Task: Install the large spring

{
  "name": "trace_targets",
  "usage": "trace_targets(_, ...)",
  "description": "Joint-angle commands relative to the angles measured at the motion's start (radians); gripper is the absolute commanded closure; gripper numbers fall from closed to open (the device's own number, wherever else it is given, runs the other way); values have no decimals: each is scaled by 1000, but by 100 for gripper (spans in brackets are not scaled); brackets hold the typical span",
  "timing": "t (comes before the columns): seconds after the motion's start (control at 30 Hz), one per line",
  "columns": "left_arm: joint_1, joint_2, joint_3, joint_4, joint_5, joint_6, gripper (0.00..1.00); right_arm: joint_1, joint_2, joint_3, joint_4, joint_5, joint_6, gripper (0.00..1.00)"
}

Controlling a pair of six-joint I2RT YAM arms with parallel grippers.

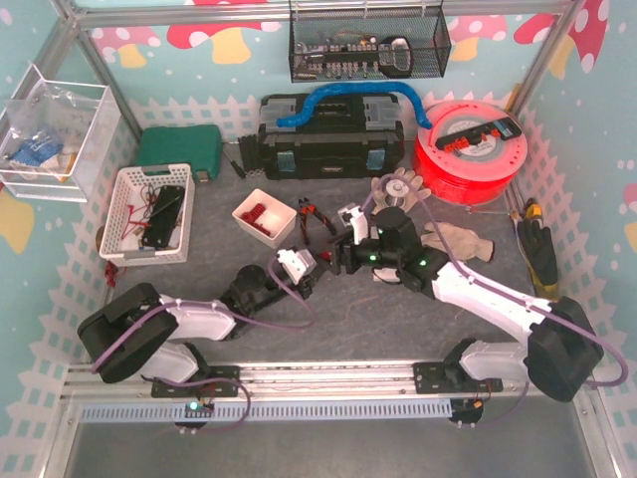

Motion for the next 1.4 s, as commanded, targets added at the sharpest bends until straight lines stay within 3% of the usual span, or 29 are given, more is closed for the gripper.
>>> trace_targets(0.0,-30,-20,-5,80,32,55,100,45,65,38,-17,35,0,24)
trace_targets(0.23,-46,-17,-5,65,-31,71,100,68,68,33,-8,106,26,58)
trace_targets(0.3,-46,-16,-4,61,-57,68,100,68,54,21,-12,121,29,63)
trace_targets(0.53,-46,-12,1,56,-101,47,100,68,35,9,-58,145,23,71)
trace_targets(0.7,-46,-10,7,49,-121,37,100,68,22,-10,-61,137,27,57)
trace_targets(0.9,-46,-13,8,44,-111,34,100,68,7,-26,-91,157,16,53)
trace_targets(1.03,-46,-18,7,45,-109,29,100,68,14,-26,-80,134,11,64)
trace_targets(1.17,-46,-22,6,44,-131,20,100,68,10,-29,-61,115,10,84)
trace_targets(1.23,-46,-19,13,35,-153,13,88,69,-6,-32,-52,140,9,94)
trace_targets(1.27,-46,-16,17,25,-170,7,75,68,-16,-32,-51,162,10,99)
trace_targets(1.37,-46,-5,46,-34,-233,0,40,68,-58,-26,-51,272,10,100)
